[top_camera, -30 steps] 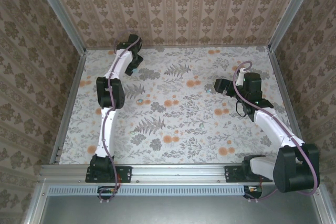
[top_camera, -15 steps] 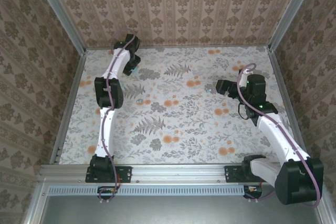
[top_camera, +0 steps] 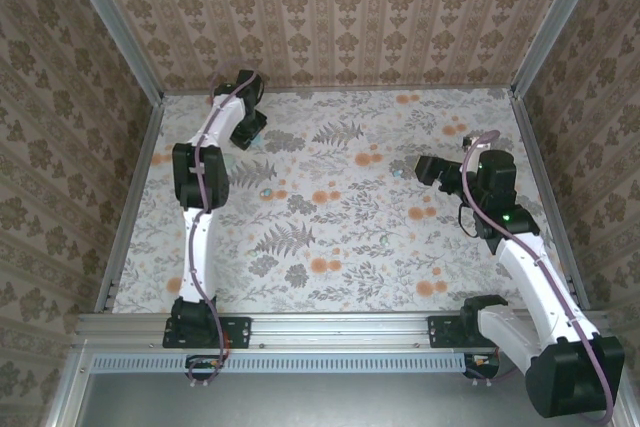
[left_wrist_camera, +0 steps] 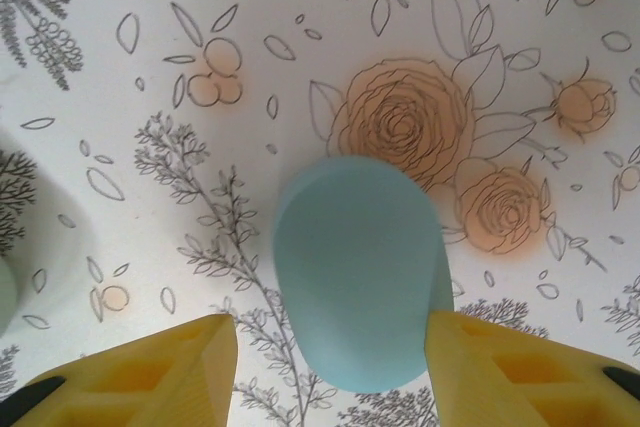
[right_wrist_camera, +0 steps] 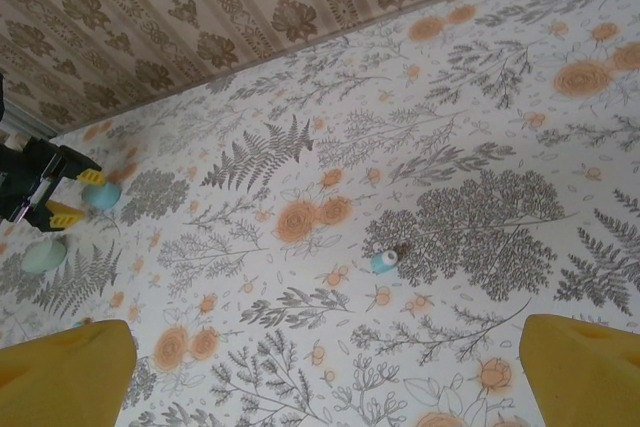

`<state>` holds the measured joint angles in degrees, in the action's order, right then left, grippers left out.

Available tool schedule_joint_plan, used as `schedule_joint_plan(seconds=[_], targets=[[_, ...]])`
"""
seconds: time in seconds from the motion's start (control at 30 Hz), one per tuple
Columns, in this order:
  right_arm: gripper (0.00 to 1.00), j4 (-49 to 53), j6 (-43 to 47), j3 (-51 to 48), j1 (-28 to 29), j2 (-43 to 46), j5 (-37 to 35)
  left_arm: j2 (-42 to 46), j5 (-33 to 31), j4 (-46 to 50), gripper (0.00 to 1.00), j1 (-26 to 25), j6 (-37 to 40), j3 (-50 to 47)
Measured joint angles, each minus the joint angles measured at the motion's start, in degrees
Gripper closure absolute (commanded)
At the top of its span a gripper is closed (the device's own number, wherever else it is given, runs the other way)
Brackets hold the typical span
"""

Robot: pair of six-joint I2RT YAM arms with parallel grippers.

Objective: Insert wireless bluetooth earbuds into charging case

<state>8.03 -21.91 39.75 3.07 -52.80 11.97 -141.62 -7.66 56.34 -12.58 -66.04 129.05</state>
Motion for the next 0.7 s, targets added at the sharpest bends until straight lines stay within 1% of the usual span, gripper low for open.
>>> schedule_joint_plan(seconds=[0.07,0.2,0.27,0.33,0.47,0.57,0.7], targets=[[0.0,0.04,-0.68,-0.07,0.0,0.0,0.28,2.8,-0.02,-1.42,0.48,-0.31,0.46,-4.79],[0.0,0.0,-1.81,-0.35,0.11,0.0,0.68,10.49,0.04,-5.46,0.48,-1.62,1.38,-17.84],[0.0,0.02,-2.38,-0.63,0.11,-0.07,1.03,13.42,0.2,-6.99,0.48,-2.29,2.08,-22.23],[0.0,0.2,-2.62,-0.72,0.15,-0.2,1.53,15.45,0.13,-7.85,0.47,-2.99,3.26,-24.55],[0.0,0.87,-2.8,-0.72,0.22,-0.79,2.05,17.53,-0.26,-8.41,0.41,-3.43,5.95,-24.04],[0.0,1.38,-2.97,-0.72,0.22,-1.22,2.23,17.14,-0.2,-7.69,0.37,-2.49,7.39,-20.02],[0.0,1.46,-3.43,-0.72,0.22,-1.68,2.27,14.69,0.59,-6.4,0.37,-0.26,8.33,-12.94]])
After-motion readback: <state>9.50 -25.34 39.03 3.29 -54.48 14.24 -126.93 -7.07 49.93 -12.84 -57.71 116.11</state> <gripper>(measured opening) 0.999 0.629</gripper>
